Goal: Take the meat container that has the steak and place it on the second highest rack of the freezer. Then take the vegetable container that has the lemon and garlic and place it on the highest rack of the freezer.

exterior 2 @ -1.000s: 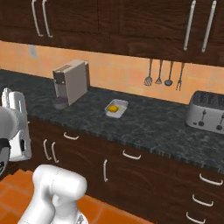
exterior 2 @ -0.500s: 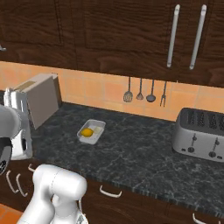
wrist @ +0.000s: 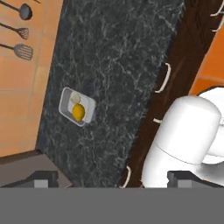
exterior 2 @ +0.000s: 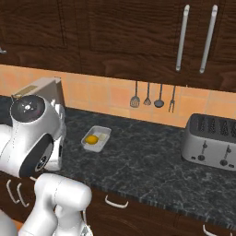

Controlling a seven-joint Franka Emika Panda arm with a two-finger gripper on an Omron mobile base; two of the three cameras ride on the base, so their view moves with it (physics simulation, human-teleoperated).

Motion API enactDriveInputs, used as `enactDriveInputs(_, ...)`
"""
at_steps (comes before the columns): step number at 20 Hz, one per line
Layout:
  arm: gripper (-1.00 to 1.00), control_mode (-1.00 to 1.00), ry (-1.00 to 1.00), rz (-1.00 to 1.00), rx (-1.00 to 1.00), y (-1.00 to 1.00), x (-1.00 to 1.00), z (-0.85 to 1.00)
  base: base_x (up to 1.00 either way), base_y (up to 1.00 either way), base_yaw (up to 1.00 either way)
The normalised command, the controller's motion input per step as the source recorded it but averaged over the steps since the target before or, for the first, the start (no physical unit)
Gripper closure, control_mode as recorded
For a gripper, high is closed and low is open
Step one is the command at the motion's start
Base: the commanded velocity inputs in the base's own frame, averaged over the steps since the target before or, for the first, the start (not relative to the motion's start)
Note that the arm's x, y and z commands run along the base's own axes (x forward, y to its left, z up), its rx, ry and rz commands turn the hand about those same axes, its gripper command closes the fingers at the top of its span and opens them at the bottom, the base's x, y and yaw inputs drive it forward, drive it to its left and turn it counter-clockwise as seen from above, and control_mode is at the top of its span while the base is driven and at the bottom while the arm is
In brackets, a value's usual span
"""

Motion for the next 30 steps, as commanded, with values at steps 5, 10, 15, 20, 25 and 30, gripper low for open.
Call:
enactDriveInputs(5,-1.0,-1.0,0.04,0.13,0.0,0.33,0.75,-0.74,0.0,0.0,0.0)
enactDriveInputs(10,-1.0,-1.0,0.0,0.21,0.01,0.26,0.54,-0.91,0.0,0.0,0.0)
enactDriveInputs(15,-1.0,-1.0,0.0,0.12,0.08,-0.14,0.37,-0.49,0.0,0.0,0.0)
enactDriveInputs(20,-1.0,-1.0,0.0,0.1,0.02,-0.07,0.38,-0.51,0.0,0.0,0.0)
enactDriveInputs(25,-1.0,-1.0,0.09,0.02,0.0,0.0,0.65,-0.47,0.0,0.0,0.0)
enactDriveInputs(30,-1.0,-1.0,0.18,0.0,0.0,-0.02,0.85,-0.28,0.0,0.0,0.0)
